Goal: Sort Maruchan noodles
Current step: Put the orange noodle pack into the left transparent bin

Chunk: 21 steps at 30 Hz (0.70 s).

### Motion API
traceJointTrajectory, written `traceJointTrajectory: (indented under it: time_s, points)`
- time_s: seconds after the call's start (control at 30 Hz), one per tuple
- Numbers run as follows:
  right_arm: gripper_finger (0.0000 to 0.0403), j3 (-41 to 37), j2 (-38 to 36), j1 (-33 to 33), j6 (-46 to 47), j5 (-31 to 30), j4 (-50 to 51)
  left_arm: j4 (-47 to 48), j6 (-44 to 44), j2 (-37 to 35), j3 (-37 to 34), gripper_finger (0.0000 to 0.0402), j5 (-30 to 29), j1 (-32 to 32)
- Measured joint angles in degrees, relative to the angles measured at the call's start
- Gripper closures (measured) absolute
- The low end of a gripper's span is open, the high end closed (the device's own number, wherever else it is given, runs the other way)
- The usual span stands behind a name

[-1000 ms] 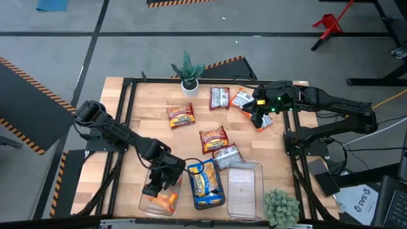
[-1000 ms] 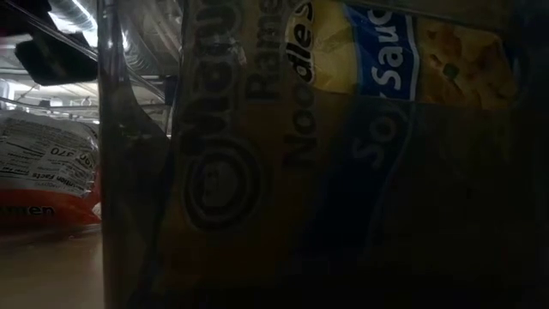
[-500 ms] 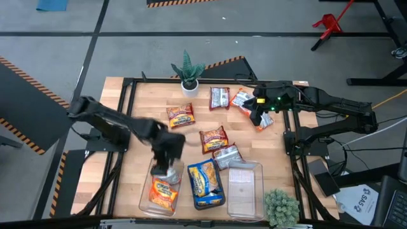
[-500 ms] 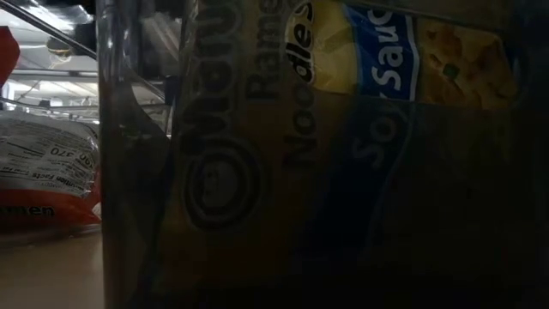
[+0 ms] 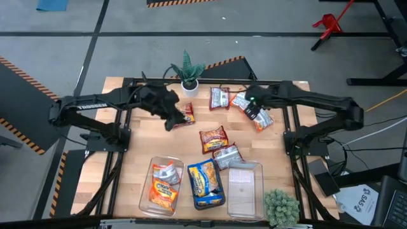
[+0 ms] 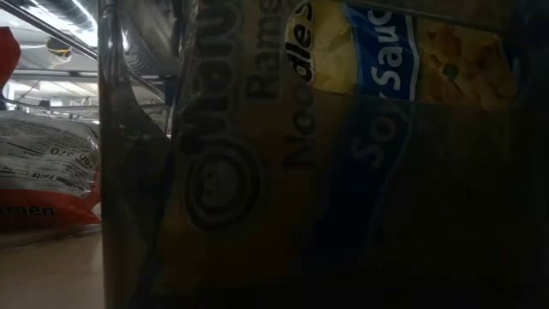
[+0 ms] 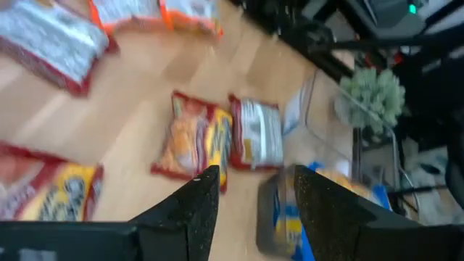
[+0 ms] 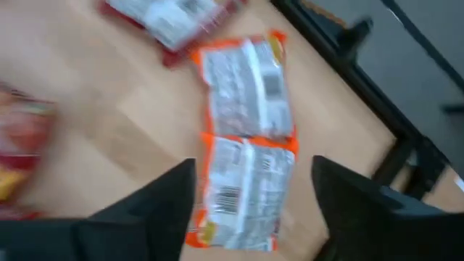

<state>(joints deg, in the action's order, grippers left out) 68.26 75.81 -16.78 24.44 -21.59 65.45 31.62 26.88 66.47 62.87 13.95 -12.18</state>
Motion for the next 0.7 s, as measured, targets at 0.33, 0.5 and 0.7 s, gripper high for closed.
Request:
traceJointTrajectory:
  time_s: [0.33, 0.5, 0.7]
  points:
    - [0.0087, -17.9, 7.5, -0.4, 6.3, 4.3, -14.9, -2.6, -2.0, 0.7, 0.0, 0.0227, 0.3, -0.6]
    - [0.009, -25.5, 8.4, -1.5, 8.7, 3.3, -21.2, -2.5, -3.1, 0.7, 0.0, 0.0227, -1.0, -0.6]
    - [0.0092, -29.5, 10.2, -3.5, 9.9, 3.5, -24.8, -2.6, -3.5, 0.7, 0.0, 0.0227, -1.9, -0.6]
